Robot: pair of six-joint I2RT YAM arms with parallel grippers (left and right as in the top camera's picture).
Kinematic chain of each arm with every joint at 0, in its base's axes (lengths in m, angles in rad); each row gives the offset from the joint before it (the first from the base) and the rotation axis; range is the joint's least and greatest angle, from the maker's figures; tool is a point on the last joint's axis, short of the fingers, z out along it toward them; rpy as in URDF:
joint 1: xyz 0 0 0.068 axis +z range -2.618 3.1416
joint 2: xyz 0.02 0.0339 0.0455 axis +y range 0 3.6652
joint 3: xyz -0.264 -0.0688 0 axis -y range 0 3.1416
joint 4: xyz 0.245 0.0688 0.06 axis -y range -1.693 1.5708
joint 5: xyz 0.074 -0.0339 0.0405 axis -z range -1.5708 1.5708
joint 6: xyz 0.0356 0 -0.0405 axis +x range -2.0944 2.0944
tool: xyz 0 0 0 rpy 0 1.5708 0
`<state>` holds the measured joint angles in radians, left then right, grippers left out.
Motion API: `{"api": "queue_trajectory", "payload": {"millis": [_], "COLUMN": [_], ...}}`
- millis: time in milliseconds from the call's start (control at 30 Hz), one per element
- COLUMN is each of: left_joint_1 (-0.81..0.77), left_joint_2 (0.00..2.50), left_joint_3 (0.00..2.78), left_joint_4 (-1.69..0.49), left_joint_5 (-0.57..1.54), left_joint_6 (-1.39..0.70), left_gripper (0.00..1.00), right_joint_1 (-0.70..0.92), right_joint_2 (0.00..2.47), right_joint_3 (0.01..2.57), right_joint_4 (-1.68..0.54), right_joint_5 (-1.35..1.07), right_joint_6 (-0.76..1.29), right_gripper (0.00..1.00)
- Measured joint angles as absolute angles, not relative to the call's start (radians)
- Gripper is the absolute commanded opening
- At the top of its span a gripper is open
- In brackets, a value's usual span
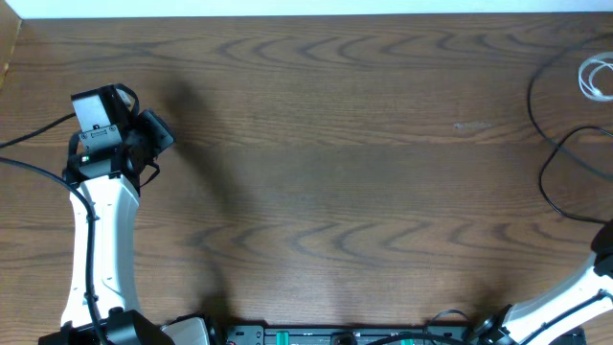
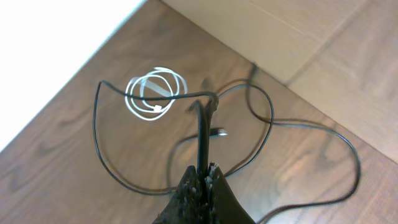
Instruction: Untangle cables
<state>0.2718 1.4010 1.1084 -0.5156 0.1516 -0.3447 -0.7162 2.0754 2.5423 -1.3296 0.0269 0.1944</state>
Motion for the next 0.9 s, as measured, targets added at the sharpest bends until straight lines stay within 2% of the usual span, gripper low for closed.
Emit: {"api": "queue_trajectory", "payload": {"millis": [33, 67, 100, 133, 400, 500, 567, 600, 633, 900], "left_joint_1": [0.272, 0.272, 0.272, 0.272, 0.272, 0.272, 0.272, 0.272, 0.272, 0.272], "left_joint_2": [1.401, 1.401, 1.401, 1.401, 1.401, 1.401, 1.401, 1.401, 1.401, 1.402], "left_joint_3": [1.108, 1.108, 1.108, 1.108, 1.108, 1.108, 1.108, 1.108, 1.108, 1.108], "left_joint_4": [-0.516, -0.516, -0.516, -0.515, -0.516, -0.516, -0.517, -0.517, -0.519, -0.520], "left_joint_5": [0.151, 0.152, 0.152, 0.152, 0.152, 0.151, 0.152, 0.151, 0.151, 0.152], "left_joint_6": [-0.345, -0.345, -0.345, -0.345, -0.345, -0.345, -0.354, -0.355, -0.358, -0.361], "left_gripper": [0.47, 0.47, 0.47, 0.47, 0.47, 0.62, 0.77, 0.91, 0.96, 0.97], "right_joint_1": [-0.729, -0.741, -0.753, -0.765, -0.769, -0.741, -0.701, -0.681, -0.661, -0.422], "right_joint_2": [2.089, 2.107, 2.130, 2.161, 2.281, 2.265, 2.250, 2.244, 2.238, 2.101], "right_joint_3": [2.534, 2.523, 2.510, 2.494, 2.450, 2.451, 2.451, 2.451, 2.451, 2.451], "right_joint_4": [-1.325, -1.320, -1.316, -1.311, -1.362, -1.390, -1.428, -1.439, -1.453, -1.569], "right_joint_5": [0.027, 0.027, 0.027, 0.027, -0.066, -0.125, -0.182, -0.204, -0.223, -0.346], "right_joint_6": [0.194, 0.192, 0.191, 0.191, 0.159, 0.117, 0.074, 0.060, 0.047, -0.079], "right_gripper": [0.31, 0.69, 0.91, 0.99, 0.99, 0.99, 0.99, 0.99, 0.99, 0.99]}}
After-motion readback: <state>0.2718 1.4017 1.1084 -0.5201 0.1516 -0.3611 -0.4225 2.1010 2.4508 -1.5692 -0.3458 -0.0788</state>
